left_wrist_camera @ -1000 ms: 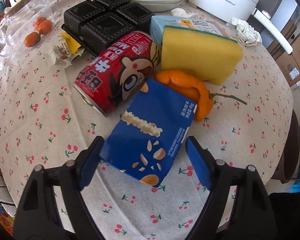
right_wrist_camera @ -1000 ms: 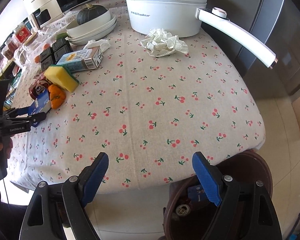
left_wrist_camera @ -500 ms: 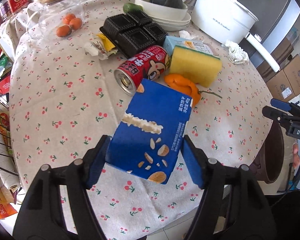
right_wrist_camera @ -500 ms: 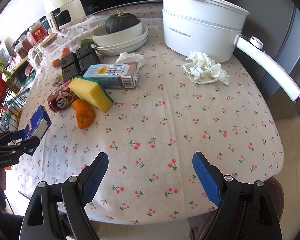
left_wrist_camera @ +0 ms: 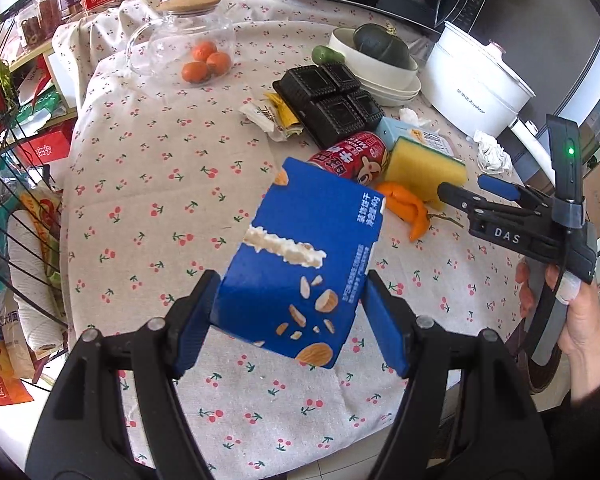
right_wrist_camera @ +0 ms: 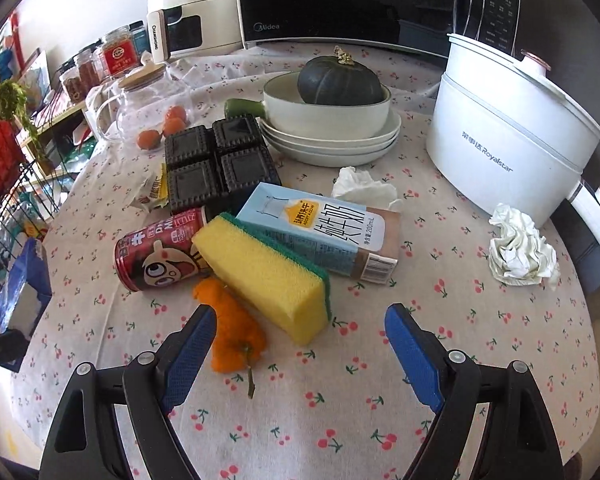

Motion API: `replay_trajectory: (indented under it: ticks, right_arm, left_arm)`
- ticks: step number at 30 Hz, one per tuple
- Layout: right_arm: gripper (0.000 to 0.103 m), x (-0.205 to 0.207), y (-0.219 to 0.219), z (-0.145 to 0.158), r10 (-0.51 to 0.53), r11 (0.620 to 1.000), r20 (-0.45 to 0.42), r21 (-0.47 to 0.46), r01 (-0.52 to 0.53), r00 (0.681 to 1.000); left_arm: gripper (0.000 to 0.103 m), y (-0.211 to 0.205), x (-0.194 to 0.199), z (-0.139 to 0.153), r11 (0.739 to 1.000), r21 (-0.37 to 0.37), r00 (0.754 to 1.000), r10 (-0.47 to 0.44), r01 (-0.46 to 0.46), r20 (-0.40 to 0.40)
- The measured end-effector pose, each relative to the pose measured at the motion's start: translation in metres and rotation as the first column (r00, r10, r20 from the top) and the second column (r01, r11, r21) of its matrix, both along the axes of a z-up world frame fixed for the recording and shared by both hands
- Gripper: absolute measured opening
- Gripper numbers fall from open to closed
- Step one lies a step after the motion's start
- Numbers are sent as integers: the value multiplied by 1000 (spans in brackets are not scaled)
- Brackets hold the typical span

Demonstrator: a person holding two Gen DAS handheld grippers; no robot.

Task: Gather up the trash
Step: 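Grasp the blue biscuit box with the left gripper, then grasp the yellow sponge with the right gripper while the left gripper holds the blue box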

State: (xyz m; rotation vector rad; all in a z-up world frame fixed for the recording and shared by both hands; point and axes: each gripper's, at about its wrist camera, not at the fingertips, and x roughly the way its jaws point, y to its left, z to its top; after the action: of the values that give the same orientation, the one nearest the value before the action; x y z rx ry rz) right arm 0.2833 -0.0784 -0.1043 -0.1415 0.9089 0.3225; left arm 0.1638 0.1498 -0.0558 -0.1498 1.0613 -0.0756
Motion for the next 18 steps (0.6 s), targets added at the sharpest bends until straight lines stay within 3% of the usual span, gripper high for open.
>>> replay_trajectory:
  ticks: [7,9,12,18]
  right_arm:
    - [86,13,7,-14,11,998,3,63,-11,1000]
    - [63,11,12,-17,34,998,-7,58,-33,999]
    - [51,7,14,-15,44,998,-3,43,-44,999]
    - [41,-10,3,5,69,997,16,37,-69,997]
  left_arm:
    - [72,1,1,-4,1000,6,1000,-4,4,-11]
    - [72,1,1,-4,1000,9,1000,0,0,-8]
    - [72,-1,0,-2,1000,14,1000,3,-3,0]
    - [72,-10,-5,5,1000,28,999,-4,3,32]
